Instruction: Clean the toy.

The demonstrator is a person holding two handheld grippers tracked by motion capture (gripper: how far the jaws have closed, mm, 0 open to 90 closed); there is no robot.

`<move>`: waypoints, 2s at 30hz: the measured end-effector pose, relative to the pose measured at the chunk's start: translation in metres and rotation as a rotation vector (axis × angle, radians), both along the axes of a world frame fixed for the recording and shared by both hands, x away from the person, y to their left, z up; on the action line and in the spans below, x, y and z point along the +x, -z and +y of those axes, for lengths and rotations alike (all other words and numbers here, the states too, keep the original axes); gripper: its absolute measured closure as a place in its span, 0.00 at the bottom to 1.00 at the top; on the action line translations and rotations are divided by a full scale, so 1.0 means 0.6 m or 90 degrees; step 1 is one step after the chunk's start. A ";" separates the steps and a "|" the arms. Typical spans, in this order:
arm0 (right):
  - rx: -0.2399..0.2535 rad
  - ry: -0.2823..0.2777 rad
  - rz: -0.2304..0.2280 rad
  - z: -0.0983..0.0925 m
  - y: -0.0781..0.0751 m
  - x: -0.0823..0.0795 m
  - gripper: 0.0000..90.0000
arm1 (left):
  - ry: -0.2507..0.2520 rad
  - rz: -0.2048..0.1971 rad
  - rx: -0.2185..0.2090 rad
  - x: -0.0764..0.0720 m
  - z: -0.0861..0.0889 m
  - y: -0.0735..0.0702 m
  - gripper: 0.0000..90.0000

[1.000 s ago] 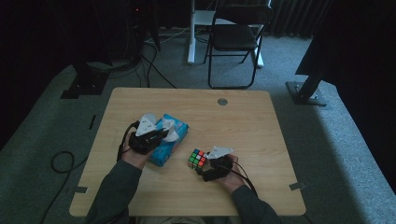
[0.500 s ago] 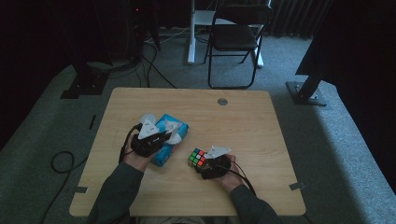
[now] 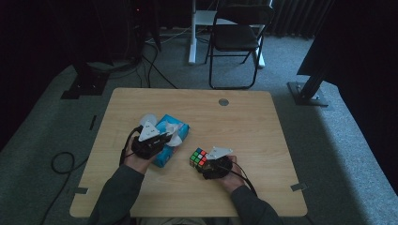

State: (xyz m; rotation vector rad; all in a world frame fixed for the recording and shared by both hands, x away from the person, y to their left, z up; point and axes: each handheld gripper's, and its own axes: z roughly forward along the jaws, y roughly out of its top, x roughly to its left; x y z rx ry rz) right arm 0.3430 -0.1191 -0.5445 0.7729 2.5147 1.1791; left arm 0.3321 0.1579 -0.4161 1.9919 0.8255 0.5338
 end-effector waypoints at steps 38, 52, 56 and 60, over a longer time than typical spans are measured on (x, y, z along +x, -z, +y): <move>0.016 0.000 0.017 -0.082 -0.018 0.018 0.46 | 0.051 0.020 0.006 0.003 -0.049 0.025 0.95; 0.019 0.013 0.018 -0.062 -0.011 0.029 0.23 | 0.088 0.022 0.001 0.018 -0.109 0.035 0.95; 0.026 0.013 0.018 -0.062 -0.009 0.032 0.23 | 0.097 0.020 -0.006 0.021 -0.125 0.035 0.95; 0.031 0.013 0.018 -0.063 -0.009 0.034 0.23 | 0.108 0.023 -0.011 0.023 -0.143 0.041 0.95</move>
